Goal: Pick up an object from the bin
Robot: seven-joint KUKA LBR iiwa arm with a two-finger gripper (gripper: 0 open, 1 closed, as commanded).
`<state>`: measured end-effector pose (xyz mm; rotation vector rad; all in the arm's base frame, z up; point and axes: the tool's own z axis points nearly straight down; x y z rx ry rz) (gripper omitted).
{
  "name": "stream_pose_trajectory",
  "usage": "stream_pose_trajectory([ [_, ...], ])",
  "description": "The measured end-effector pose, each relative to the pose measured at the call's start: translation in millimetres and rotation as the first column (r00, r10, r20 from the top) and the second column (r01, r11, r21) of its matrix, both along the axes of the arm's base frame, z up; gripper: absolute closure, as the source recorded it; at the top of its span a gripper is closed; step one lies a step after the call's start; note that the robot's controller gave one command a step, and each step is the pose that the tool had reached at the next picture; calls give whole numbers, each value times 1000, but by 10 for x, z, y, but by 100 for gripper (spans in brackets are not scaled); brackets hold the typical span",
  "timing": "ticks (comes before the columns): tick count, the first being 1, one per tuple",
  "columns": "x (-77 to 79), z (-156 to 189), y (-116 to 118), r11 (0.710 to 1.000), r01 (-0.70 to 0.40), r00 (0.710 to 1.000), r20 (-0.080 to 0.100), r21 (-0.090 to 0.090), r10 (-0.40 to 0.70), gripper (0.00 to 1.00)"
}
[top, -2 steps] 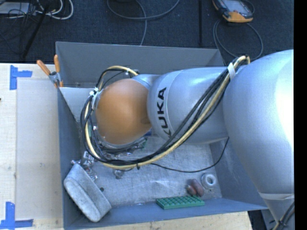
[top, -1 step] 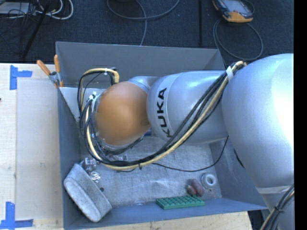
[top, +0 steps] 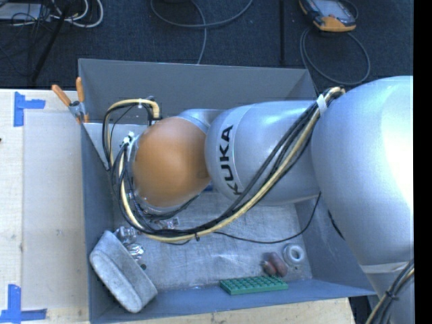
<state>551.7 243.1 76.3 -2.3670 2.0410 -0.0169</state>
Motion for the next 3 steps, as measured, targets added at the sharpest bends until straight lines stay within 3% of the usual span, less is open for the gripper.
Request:
stream_pose_trajectory([
  [1, -42, -4, 59, 1000, -4, 1000, -8, 7, 4, 100],
  [3, -28, 1203, 89, 1000, 7, 1000, -15, -2, -7, 100],
])
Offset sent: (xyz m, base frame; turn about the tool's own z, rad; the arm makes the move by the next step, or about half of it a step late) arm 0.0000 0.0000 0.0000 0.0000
